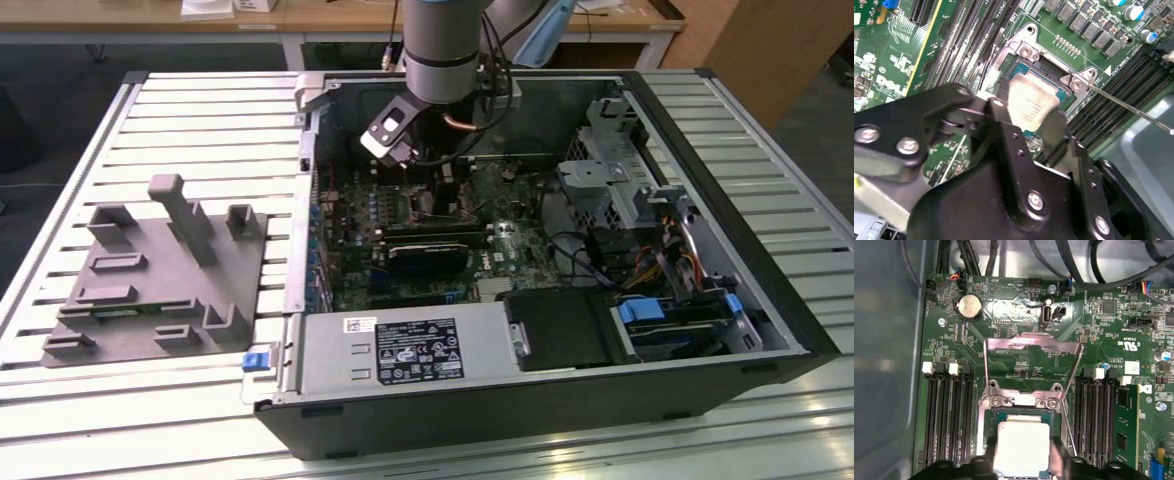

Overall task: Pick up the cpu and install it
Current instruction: 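Place the cpu into insertion slot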

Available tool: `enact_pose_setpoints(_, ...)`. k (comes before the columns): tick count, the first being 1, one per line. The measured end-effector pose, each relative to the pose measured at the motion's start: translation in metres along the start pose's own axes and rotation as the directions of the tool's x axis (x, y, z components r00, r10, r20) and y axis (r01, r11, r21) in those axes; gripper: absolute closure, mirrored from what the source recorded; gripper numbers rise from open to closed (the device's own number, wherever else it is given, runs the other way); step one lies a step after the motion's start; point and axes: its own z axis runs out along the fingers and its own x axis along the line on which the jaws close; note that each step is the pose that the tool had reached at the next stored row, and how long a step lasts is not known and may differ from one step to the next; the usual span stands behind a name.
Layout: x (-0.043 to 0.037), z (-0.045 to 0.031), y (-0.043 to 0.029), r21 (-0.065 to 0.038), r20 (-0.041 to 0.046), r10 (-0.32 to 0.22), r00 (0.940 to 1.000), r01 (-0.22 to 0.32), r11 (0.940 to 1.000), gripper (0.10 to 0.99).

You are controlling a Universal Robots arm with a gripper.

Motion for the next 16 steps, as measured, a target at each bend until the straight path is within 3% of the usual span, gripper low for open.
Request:
enact_pose_setpoints(1,0.0000,-0.0007,0.0000,0.000,0.0004,0.000,1.0000,0.000,1.0000,0.561)
enact_pose_setpoints(3,0.0000,-0.0021,0.0001,0.000,0.0017,0.000,1.0000,0.000,1.0000,0.682)
enact_pose_setpoints(4,0.0000,-0.0027,0.0001,0.000,0.0021,0.000,1.0000,0.000,1.0000,0.682)
enact_pose_setpoints(6,0.0000,-0.0037,0.0002,0.000,0.0030,0.000,1.0000,0.000,1.0000,0.796)
enact_pose_setpoints(7,0.0000,-0.0040,0.0002,0.000,0.0033,0.000,1.0000,0.000,1.0000,0.796)
enact_pose_setpoints(9,-0.0001,-0.0046,0.0002,0.000,0.0043,0.000,1.0000,0.000,1.0000,0.914)
enact_pose_setpoints(10,-0.0001,-0.0050,0.0002,0.000,0.0048,0.000,1.0000,0.000,1.0000,0.914)
enact_pose_setpoints(11,-0.0001,-0.0053,0.0003,0.000,0.0050,0.000,1.0000,0.000,1.0000,0.973)
enact_pose_setpoints(16,-0.0001,-0.0069,0.0004,0.000,0.0053,0.000,1.0000,0.000,1.0000,0.980)
